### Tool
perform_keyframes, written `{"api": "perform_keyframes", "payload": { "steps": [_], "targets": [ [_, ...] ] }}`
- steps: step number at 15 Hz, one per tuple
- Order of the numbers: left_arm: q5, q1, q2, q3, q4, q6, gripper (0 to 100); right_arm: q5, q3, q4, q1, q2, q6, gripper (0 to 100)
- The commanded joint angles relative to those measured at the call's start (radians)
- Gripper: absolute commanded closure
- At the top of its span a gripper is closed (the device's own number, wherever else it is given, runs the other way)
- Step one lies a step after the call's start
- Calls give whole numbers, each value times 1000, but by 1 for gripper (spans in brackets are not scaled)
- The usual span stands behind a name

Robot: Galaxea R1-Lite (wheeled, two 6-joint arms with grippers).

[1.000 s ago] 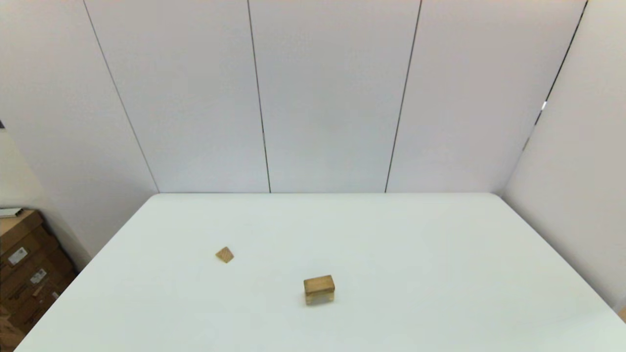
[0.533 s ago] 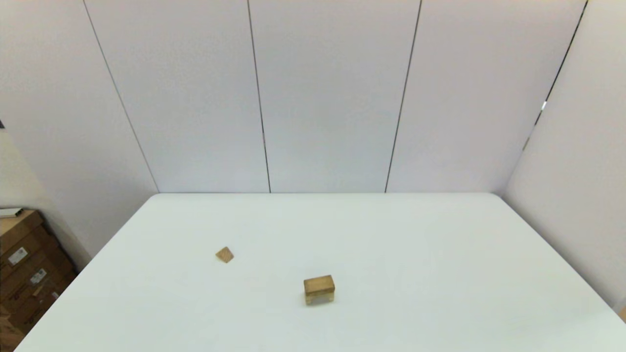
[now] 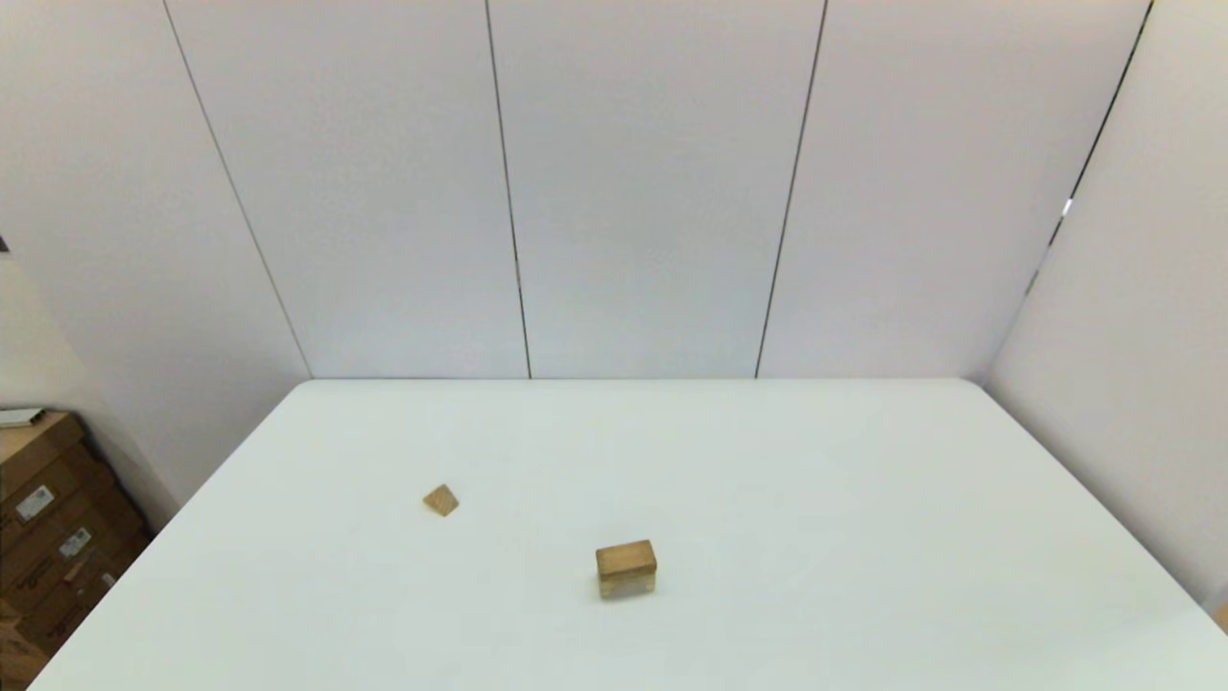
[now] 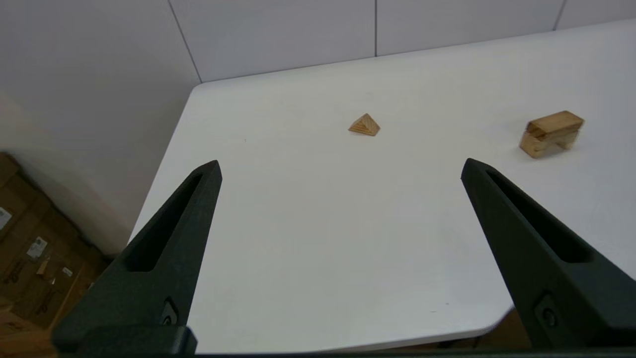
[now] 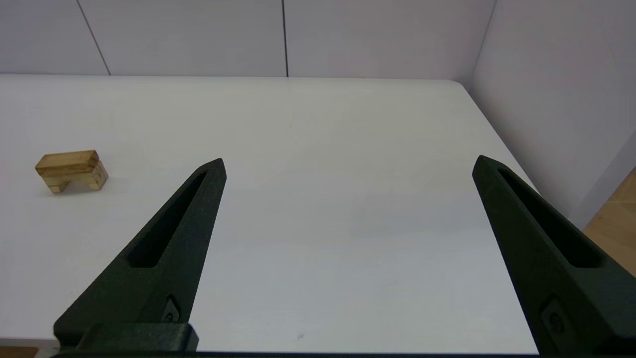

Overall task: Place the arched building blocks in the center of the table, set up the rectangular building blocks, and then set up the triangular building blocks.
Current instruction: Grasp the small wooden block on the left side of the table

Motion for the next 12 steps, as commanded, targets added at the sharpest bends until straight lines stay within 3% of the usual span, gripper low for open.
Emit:
{"api": "perform_keyframes", "payload": {
  "steps": [1,6,12],
  "targets": [
    [-16,0,319,-204,19,3,0,1,0,0,0,0,0,0],
    [-13,0,861,-428,2,-1,0,1,0,0,0,0,0,0],
    [18,0,1480,-603,-146,-36,0,1,0,0,0,0,0,0]
  ]
}}
